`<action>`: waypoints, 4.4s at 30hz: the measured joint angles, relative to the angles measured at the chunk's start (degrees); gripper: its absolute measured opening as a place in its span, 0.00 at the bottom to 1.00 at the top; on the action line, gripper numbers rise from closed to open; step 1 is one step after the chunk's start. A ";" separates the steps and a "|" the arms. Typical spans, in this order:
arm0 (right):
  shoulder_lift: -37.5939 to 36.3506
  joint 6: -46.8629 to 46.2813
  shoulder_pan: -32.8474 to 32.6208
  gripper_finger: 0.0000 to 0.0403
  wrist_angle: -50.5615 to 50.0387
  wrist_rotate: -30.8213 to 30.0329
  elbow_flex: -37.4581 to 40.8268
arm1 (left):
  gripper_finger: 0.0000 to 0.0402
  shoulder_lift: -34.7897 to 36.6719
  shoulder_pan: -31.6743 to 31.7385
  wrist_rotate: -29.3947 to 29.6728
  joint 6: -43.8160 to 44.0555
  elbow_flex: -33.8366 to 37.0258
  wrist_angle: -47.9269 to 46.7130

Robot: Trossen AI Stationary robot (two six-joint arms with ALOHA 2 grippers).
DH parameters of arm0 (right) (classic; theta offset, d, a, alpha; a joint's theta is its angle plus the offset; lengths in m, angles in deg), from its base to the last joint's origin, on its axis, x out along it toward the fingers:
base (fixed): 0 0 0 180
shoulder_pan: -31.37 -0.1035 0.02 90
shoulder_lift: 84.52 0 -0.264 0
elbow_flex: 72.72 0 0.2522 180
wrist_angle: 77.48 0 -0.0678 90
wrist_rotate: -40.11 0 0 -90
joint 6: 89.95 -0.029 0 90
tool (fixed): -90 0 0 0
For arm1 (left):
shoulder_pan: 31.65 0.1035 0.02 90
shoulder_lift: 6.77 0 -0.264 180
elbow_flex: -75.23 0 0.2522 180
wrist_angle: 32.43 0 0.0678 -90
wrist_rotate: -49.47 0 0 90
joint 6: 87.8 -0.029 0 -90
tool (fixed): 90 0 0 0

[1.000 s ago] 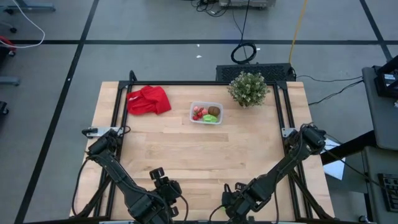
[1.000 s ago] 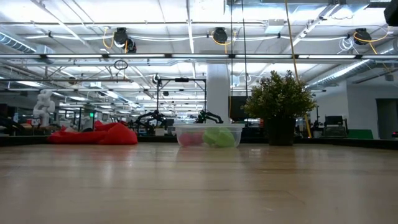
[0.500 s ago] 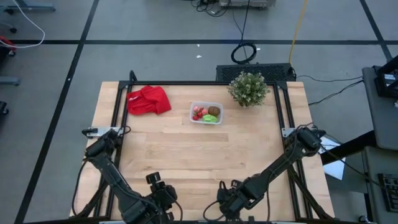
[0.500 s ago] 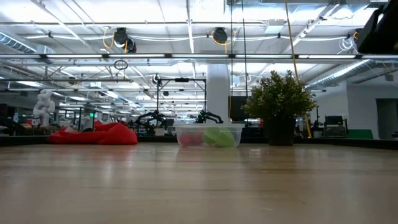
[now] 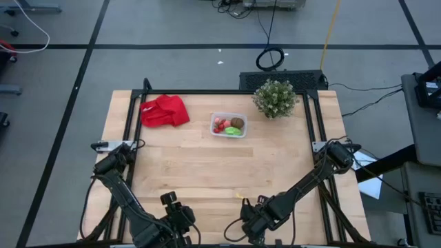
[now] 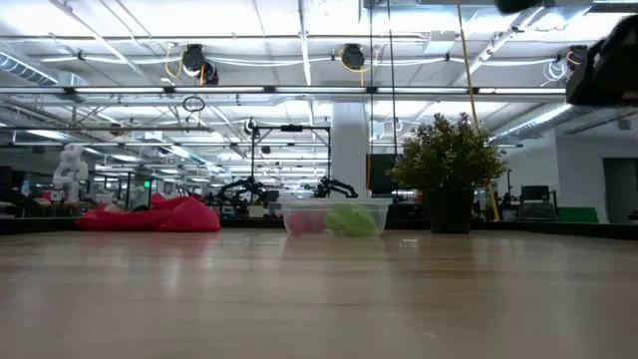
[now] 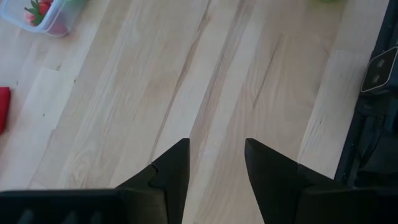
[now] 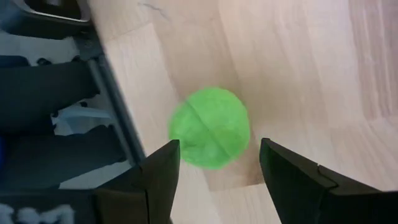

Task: Pick and placing Produce into tupperware
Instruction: Put the cabbage into the bin

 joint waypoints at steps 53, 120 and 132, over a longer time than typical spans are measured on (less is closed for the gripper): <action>3.54 1.92 2.21 0.53 0.26 3.32 -0.07 | 0.40 0.00 -0.67 0.46 -0.15 0.00 -0.02; 3.33 13.69 10.62 0.53 -12.83 2.63 6.49 | 0.40 0.00 -1.18 1.44 -0.04 0.00 -0.07; 3.11 13.70 11.36 0.54 -13.64 1.74 8.97 | 0.40 0.00 -1.18 1.44 -0.02 0.00 -0.07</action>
